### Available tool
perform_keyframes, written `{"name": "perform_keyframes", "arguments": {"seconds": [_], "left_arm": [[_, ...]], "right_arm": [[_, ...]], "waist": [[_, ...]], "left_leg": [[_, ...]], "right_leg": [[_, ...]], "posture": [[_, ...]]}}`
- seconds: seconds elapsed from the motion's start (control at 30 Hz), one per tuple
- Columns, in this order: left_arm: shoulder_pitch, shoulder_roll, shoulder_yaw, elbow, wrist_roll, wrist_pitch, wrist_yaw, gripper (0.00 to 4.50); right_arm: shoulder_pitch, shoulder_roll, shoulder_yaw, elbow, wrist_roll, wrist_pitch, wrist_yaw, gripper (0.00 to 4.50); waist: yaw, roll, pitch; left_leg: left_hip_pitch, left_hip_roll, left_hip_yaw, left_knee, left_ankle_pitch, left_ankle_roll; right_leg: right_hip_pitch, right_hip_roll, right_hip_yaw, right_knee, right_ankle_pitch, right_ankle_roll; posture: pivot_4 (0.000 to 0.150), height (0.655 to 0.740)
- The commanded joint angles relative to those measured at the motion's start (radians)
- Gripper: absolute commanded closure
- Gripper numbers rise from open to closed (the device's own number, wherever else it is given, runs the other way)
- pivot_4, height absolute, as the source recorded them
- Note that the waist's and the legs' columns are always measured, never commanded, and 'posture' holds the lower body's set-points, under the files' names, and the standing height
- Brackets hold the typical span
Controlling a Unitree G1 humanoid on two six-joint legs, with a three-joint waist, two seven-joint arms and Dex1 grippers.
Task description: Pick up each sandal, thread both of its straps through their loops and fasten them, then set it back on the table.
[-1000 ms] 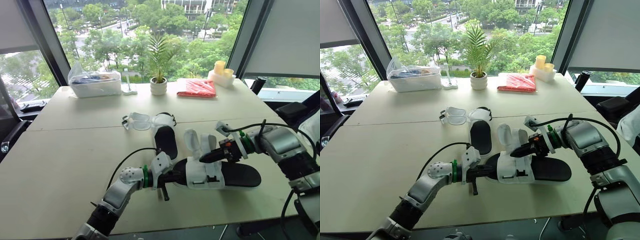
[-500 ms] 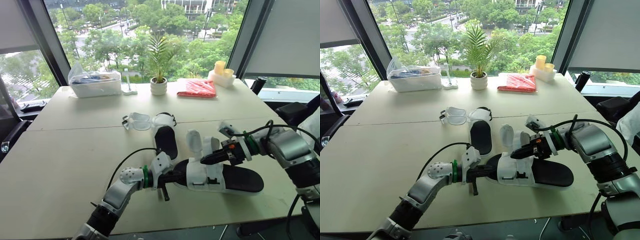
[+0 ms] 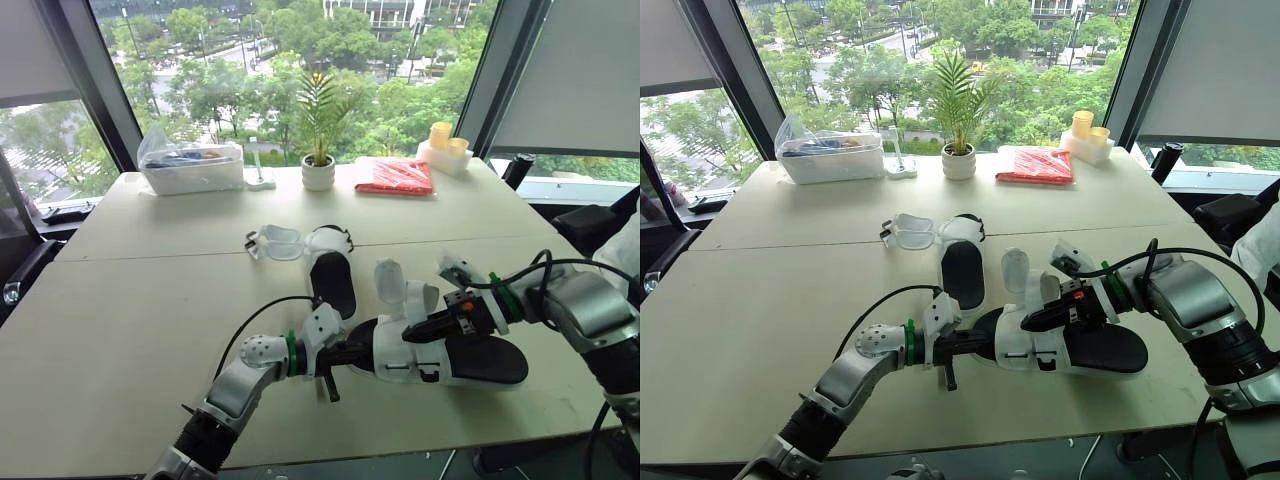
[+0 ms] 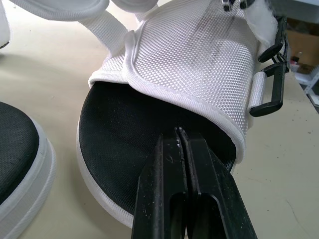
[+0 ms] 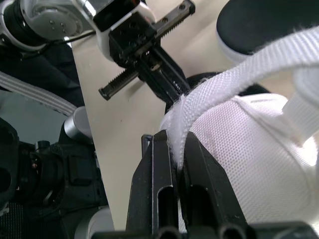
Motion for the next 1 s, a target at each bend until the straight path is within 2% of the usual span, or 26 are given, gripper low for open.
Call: {"name": "perform_keyframes", "arguments": {"seconds": [0.03,0.1,0.2,0.3,0.4,0.53,0.63,0.8,0.9,1.0], "left_arm": [[0.016,0.007,-0.012,0.028,0.015,0.02,0.002,4.5],[0.015,0.005,-0.012,0.031,0.015,0.02,0.003,4.5],[0.015,0.003,-0.014,0.033,0.016,0.018,0.005,4.5],[0.019,0.0,-0.018,0.029,0.016,0.018,0.005,4.5],[0.019,-0.005,-0.02,0.033,0.017,0.015,0.006,4.5],[0.021,-0.012,-0.017,0.038,0.015,0.012,0.01,4.5],[0.02,-0.016,-0.015,0.041,0.015,0.012,0.014,4.5],[0.01,-0.029,-0.015,0.051,0.014,0.011,0.022,4.5],[0.007,-0.033,-0.016,0.054,0.013,0.012,0.023,4.5],[0.003,-0.037,-0.018,0.058,0.013,0.011,0.021,4.5]], "right_arm": [[0.036,-0.031,-0.022,-0.054,0.0,-0.021,-0.01,4.48],[0.061,-0.04,-0.015,-0.065,-0.016,-0.04,-0.022,4.48],[0.076,-0.052,-0.026,-0.075,-0.016,-0.047,-0.033,3.61],[0.108,-0.105,-0.061,-0.132,-0.008,-0.093,-0.014,2.31],[0.123,-0.161,-0.113,-0.178,0.041,-0.052,-0.004,0.87],[0.203,-0.284,-0.279,-0.263,0.148,0.079,-0.003,0.87],[0.337,-0.334,-0.413,-0.313,0.196,0.156,-0.018,0.87],[0.512,-0.269,-0.537,-0.399,0.27,0.256,-0.113,0.87],[0.574,-0.23,-0.542,-0.432,0.278,0.253,-0.173,0.87],[0.569,-0.114,-0.498,-0.414,0.235,0.21,-0.315,0.87]], "waist": [[0.001,0.0,0.0],[0.0,0.0,0.0],[0.0,0.0,0.0],[0.002,0.0,0.0],[0.001,0.0,0.0],[0.01,0.001,0.0],[0.021,0.001,-0.001],[0.026,0.001,-0.001],[0.027,0.0,-0.002],[0.026,0.0,-0.003]], "left_leg": [[0.0,0.0,0.0,0.0,0.0,0.0],[0.0,0.0,0.0,0.0,0.0,0.0],[0.0,0.0,0.0,0.001,0.0,0.0],[0.0,0.0,0.0,0.001,0.0,0.0],[0.0,0.0,0.0,0.001,0.0,0.0],[0.0,0.0,0.0,0.001,0.0,0.0],[0.0,0.0,0.0,0.001,0.0,0.0],[0.0,0.0,0.0,0.002,0.0,0.0],[0.001,0.0,0.0,0.002,0.0,0.001],[0.001,0.0,0.0,0.004,0.0,0.001]], "right_leg": [[0.0,0.0,0.0,0.0,0.0,0.0],[0.0,0.0,0.0,0.0,0.0,0.0],[0.0,0.0,0.0,0.0,0.0,0.0],[0.001,0.0,0.0,0.0,0.0,0.0],[0.001,0.0,0.0,0.0,0.0,0.0],[0.001,0.0,0.0,0.0,0.0,0.0],[0.001,0.0,0.0,0.0,0.0,0.0],[0.002,0.0,0.0,0.0,0.0,0.0],[0.003,0.0,0.0,0.0,0.0,0.0],[0.004,0.0,0.0,0.0,0.0,0.0]], "posture": [[0.15,0.74],[0.15,0.74],[0.15,0.74],[0.15,0.74],[0.15,0.74],[0.15,0.74],[0.15,0.74],[0.15,0.74],[0.15,0.74],[0.15,0.74]]}}
